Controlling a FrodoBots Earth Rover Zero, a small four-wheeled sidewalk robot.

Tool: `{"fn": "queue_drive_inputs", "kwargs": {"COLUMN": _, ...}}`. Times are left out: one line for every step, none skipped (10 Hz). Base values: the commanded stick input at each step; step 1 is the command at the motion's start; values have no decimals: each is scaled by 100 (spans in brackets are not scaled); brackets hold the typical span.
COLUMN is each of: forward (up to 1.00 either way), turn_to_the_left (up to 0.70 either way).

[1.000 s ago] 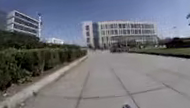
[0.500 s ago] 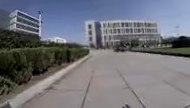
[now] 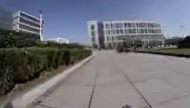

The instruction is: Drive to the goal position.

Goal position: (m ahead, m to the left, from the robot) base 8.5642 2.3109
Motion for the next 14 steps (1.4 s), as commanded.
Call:
{"fn": "queue_drive_inputs", "kwargs": {"forward": 100, "turn_to_the_left": -40}}
{"fn": "queue_drive_inputs", "kwargs": {"forward": 100, "turn_to_the_left": -39}}
{"fn": "queue_drive_inputs", "kwargs": {"forward": 100, "turn_to_the_left": -9}}
{"fn": "queue_drive_inputs", "kwargs": {"forward": 100, "turn_to_the_left": 4}}
{"fn": "queue_drive_inputs", "kwargs": {"forward": 100, "turn_to_the_left": 1}}
{"fn": "queue_drive_inputs", "kwargs": {"forward": 100, "turn_to_the_left": 0}}
{"fn": "queue_drive_inputs", "kwargs": {"forward": 100, "turn_to_the_left": 0}}
{"fn": "queue_drive_inputs", "kwargs": {"forward": 100, "turn_to_the_left": 0}}
{"fn": "queue_drive_inputs", "kwargs": {"forward": 100, "turn_to_the_left": 5}}
{"fn": "queue_drive_inputs", "kwargs": {"forward": 100, "turn_to_the_left": 2}}
{"fn": "queue_drive_inputs", "kwargs": {"forward": 100, "turn_to_the_left": 0}}
{"fn": "queue_drive_inputs", "kwargs": {"forward": 100, "turn_to_the_left": 0}}
{"fn": "queue_drive_inputs", "kwargs": {"forward": 100, "turn_to_the_left": 0}}
{"fn": "queue_drive_inputs", "kwargs": {"forward": 100, "turn_to_the_left": 0}}
